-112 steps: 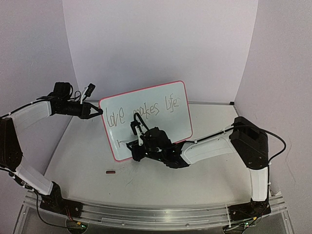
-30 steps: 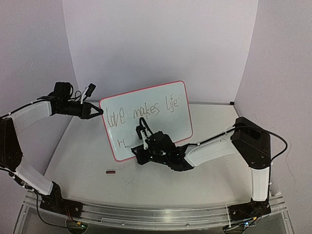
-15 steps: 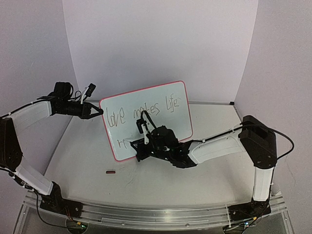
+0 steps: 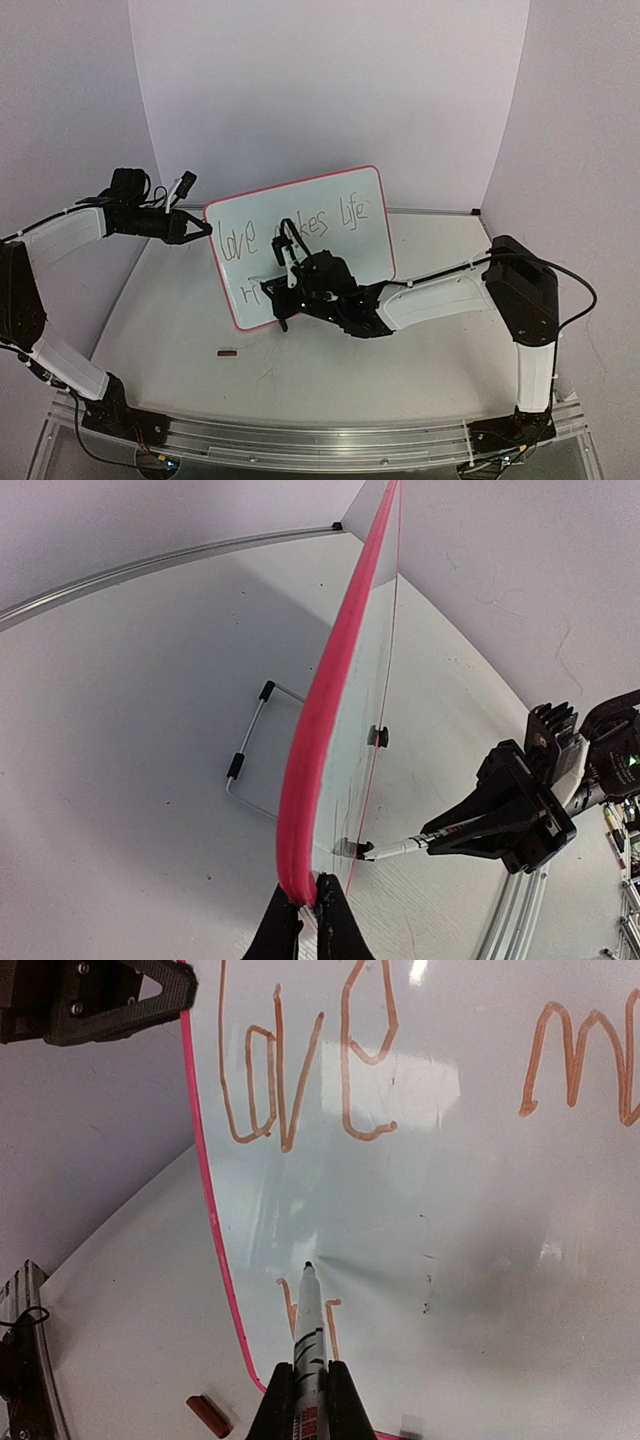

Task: Write a sentence on the whiteboard

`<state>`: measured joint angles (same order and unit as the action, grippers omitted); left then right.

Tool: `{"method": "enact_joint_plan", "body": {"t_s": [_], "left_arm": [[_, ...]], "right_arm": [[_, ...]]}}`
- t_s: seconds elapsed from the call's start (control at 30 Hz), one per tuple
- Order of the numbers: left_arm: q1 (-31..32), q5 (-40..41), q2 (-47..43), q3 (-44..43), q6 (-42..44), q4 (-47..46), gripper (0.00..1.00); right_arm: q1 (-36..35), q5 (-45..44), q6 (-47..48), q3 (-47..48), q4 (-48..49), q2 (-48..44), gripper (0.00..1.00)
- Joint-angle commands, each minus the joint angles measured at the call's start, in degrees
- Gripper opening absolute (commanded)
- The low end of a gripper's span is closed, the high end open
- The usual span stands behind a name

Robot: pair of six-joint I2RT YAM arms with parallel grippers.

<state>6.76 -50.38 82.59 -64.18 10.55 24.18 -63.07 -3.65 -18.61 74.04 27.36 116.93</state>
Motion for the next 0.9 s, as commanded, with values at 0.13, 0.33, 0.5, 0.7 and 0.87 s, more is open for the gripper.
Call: {"method": "enact_joint_plan", "body": {"t_s": [0.13, 0.33, 0.5, 0.7, 0.87], "left_arm": [[1.16, 3.15, 0.92, -1.21, 3.63, 2.31, 0.0], [1.21, 3.09, 0.91, -1.22, 3.64, 2.27, 0.0], [1.22, 3.09, 0.92, -1.22, 3.62, 2.27, 0.0], [1.23, 3.02, 0.86, -1.21, 3.67, 2.32, 0.0], [1.25, 3.04, 0.82, -1.21, 3.63, 2.28, 0.0]], "right_arm": [[-0.32, -2.61, 0.17, 2.16, -0.87, 1.6, 0.0], [-0.3, -3.89, 0.15, 3.04, -1.9, 2.68, 0.0], [-0.29, -4.34, 0.15, 2.96, -2.21, 2.65, 0.0], [-0.3, -1.07, 1.4, -1.31, 2.21, -1.06, 0.0], [-0.35, 0.88, 0.44, -6.04, 5.57, -5.17, 0.0]]}}
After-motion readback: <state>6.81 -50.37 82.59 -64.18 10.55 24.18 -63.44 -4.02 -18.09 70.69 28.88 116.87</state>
